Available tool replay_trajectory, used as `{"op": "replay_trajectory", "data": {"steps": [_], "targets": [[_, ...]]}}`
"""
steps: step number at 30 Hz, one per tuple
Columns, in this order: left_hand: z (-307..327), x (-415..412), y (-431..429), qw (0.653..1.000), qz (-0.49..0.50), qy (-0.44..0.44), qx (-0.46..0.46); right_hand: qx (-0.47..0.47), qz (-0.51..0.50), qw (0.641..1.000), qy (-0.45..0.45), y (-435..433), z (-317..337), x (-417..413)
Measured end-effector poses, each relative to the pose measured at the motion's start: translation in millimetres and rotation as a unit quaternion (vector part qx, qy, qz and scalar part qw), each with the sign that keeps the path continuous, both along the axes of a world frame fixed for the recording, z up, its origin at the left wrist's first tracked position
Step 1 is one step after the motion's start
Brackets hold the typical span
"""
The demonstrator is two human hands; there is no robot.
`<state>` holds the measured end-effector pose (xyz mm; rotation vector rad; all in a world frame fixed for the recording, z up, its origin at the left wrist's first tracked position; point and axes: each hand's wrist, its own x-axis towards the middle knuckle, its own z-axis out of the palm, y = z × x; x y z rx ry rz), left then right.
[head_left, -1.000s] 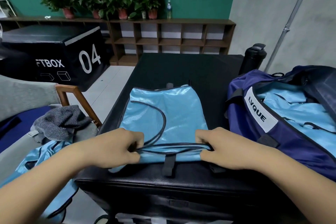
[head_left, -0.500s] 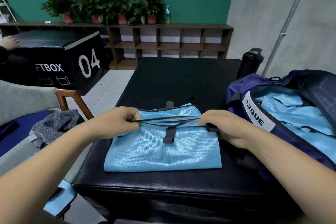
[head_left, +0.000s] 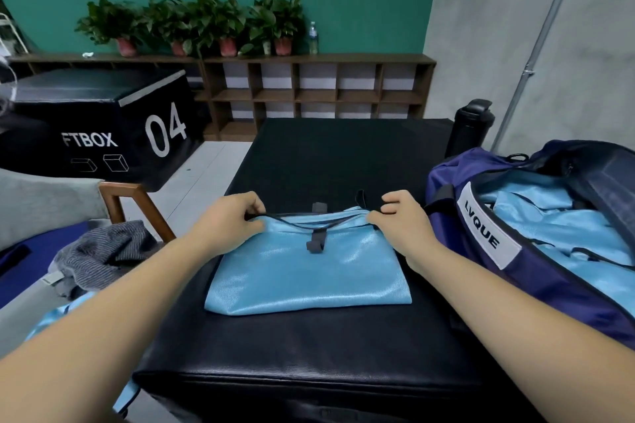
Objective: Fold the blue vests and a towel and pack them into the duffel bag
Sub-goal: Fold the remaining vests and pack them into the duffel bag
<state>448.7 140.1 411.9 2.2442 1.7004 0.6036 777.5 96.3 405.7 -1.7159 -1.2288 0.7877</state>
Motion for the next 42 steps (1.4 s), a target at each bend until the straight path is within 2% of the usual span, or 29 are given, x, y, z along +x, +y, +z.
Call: {"op": "replay_trajectory", "data": {"steps": [2, 4, 8, 10, 12, 17, 21, 26, 28, 31, 33, 36, 42], "targets": [[-2.5, -2.4, 5.1, 0.999, 0.017, 0.010, 0.037, 0.028, 0.002, 0.994, -0.104, 1.4, -5.4, 3.0], [0.2, -0.9, 5.4, 0.997, 0.019, 0.024, 0.075, 0.080, 0.000, 0.974, -0.212, -3.2, -8.3, 3.4], [2.6, 16.6, -12.2, 0.995, -0.039, 0.030, 0.084, 0.238, 0.106, 0.900, -0.351, -29.0, -5.6, -11.8], [-0.5, 28.1, -25.2, 0.994, -0.080, 0.051, 0.061, 0.237, 0.180, 0.869, -0.396, -41.1, -10.7, -21.8], [-6.1, 38.6, -36.8, 0.990, -0.127, 0.061, 0.018, 0.198, 0.222, 0.847, -0.440, -46.5, -21.1, -28.1], [-25.2, 56.6, -47.2, 0.981, -0.185, 0.059, -0.017, 0.143, 0.195, 0.785, -0.571, -48.3, -27.2, -29.9], [-32.2, 60.9, -44.4, 0.981, -0.187, 0.053, -0.010, 0.127, 0.138, 0.787, -0.588, -45.9, -27.3, -32.9], [-34.1, 59.2, -40.1, 0.980, -0.187, 0.062, -0.033, 0.116, 0.181, 0.776, -0.593, -47.6, -30.2, -33.3], [-34.5, 57.9, -39.5, 0.980, -0.183, 0.068, -0.042, 0.112, 0.207, 0.786, -0.572, -46.6, -31.8, -30.0], [-33.6, 54.9, -37.9, 0.979, -0.171, 0.085, -0.066, 0.028, 0.269, 0.800, -0.535, -45.1, -32.4, -23.8], [-32.3, 52.8, -36.3, 0.978, -0.167, 0.097, -0.078, 0.005, 0.285, 0.808, -0.515, -45.1, -27.7, -22.8], [-30.8, 48.1, -35.2, 0.978, -0.156, 0.099, -0.097, 0.005, 0.286, 0.822, -0.492, -41.7, -24.4, -21.2], [-34.6, 44.6, -33.3, 0.982, -0.134, 0.081, -0.109, -0.037, 0.265, 0.875, -0.404, -33.0, -22.5, -17.6]]}}
